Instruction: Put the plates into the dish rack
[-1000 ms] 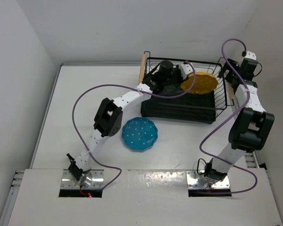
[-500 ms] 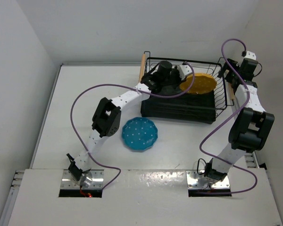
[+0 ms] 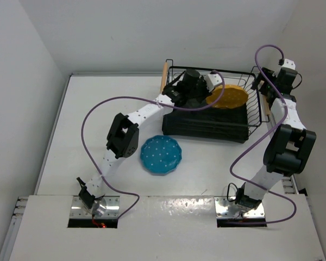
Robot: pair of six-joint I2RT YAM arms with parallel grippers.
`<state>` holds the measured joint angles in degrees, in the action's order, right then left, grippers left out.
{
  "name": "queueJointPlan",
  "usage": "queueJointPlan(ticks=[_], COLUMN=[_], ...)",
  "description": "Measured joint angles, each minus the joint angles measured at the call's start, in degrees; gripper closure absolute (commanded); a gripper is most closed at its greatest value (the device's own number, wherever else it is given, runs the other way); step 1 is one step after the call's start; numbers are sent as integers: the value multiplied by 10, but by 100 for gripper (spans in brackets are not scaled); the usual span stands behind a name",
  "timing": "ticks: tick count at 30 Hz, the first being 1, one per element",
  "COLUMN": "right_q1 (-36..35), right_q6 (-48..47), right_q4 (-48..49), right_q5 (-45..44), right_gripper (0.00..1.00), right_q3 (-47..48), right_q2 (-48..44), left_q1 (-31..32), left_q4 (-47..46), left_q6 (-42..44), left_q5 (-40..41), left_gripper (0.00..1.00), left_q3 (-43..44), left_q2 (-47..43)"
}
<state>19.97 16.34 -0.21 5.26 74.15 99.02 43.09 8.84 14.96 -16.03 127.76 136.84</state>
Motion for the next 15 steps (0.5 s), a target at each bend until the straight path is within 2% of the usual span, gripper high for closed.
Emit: queueJointPlan(ticks=[3, 11, 15], right_q1=[1, 2, 2], right_q6=[0, 1, 1], right_q4=[8, 16, 17], right_q5=[3, 10, 11], right_gripper=[13, 13, 13], right_q3=[-2, -5, -5], right_q2=[0, 0, 0], left_q1=[2, 3, 11], left_q4=[0, -12, -5], left_q6=[0, -14, -31], left_q5=[3, 6, -16], left_gripper=[100, 69, 64], left_q3=[4, 3, -4], left_q2=[2, 3, 12])
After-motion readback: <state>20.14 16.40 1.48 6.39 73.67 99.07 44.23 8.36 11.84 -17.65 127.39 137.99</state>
